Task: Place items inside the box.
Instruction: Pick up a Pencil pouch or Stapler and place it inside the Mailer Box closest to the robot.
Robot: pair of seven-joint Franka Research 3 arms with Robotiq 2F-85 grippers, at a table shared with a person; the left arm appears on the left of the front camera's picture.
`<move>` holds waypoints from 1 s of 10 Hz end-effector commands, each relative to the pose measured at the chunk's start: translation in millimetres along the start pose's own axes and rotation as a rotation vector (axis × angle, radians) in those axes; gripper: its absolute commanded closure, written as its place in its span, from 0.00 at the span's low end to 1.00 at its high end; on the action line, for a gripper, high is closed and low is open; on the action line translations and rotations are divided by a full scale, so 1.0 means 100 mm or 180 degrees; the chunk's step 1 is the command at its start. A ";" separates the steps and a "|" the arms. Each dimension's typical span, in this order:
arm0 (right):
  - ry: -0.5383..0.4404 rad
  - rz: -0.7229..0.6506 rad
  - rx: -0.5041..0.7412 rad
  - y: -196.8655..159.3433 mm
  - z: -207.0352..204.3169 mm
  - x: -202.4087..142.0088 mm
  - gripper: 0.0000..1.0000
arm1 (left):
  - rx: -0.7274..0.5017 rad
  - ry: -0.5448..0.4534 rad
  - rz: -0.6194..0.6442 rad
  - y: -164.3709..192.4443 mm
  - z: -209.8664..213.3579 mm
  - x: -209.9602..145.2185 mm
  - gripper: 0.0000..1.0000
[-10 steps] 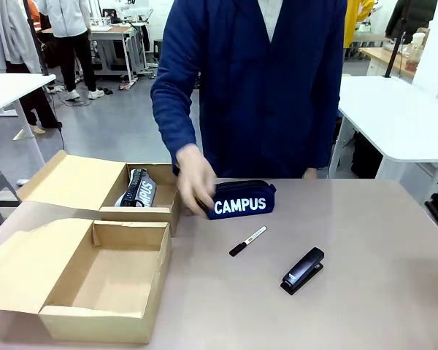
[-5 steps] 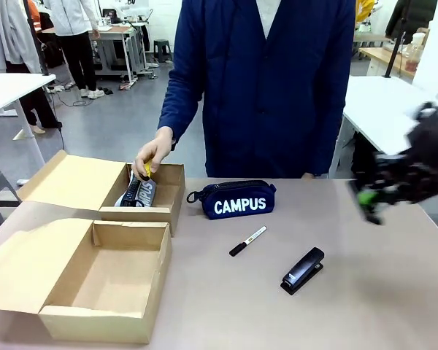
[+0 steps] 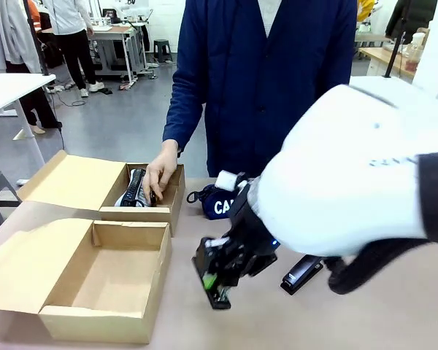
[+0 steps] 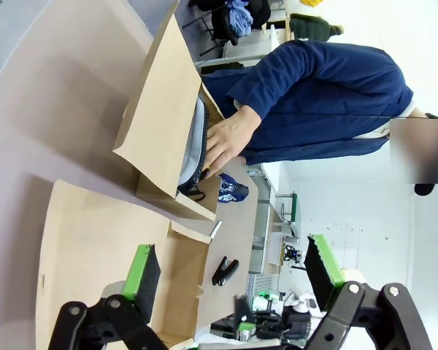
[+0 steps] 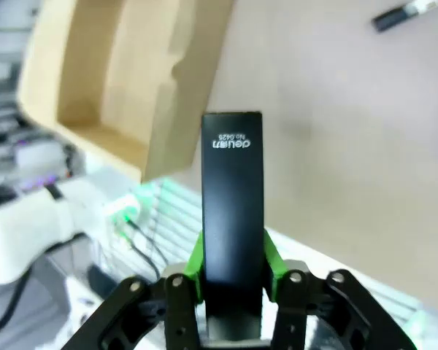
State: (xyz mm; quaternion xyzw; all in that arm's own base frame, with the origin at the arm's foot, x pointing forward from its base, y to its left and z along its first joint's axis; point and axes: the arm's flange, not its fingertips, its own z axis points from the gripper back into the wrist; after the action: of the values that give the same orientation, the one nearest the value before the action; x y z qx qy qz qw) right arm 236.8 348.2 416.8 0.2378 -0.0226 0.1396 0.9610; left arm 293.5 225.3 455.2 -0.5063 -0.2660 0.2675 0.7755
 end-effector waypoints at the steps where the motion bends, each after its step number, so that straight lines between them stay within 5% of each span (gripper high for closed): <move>1: -0.0311 -0.0222 -0.0032 -0.11 0.23 0.03 0.69 | -0.0041 0.0002 -0.0063 0.01 0.01 0.00 0.00; 2: -0.0311 -0.0222 -0.0032 -0.11 0.23 0.03 0.69 | -0.0041 0.0002 -0.0063 0.01 0.01 0.00 0.00; 3: 0.0036 0.0001 0.0002 -0.02 -0.03 0.03 0.69 | -0.0041 0.0002 -0.0063 0.01 0.01 0.00 0.00; 6: -0.0559 0.0940 0.0644 0.67 -0.13 0.10 0.69 | -0.0041 0.0002 -0.0063 0.01 0.01 0.00 0.00; 9: -0.0290 0.1328 0.0836 1.37 -0.48 0.48 0.69 | -0.0041 0.0002 -0.0063 0.01 0.01 0.00 0.00; 10: -0.0469 0.1277 0.0688 1.51 -0.59 0.63 0.69 | -0.0041 0.0002 -0.0063 0.01 0.01 0.00 0.00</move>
State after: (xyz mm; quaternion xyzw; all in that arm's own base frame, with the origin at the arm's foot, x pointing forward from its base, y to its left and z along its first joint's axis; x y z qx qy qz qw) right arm 232.4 503.3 451.2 0.3447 -0.1094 0.3106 0.8790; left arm 293.4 225.4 455.2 -0.5063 -0.2661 0.2675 0.7754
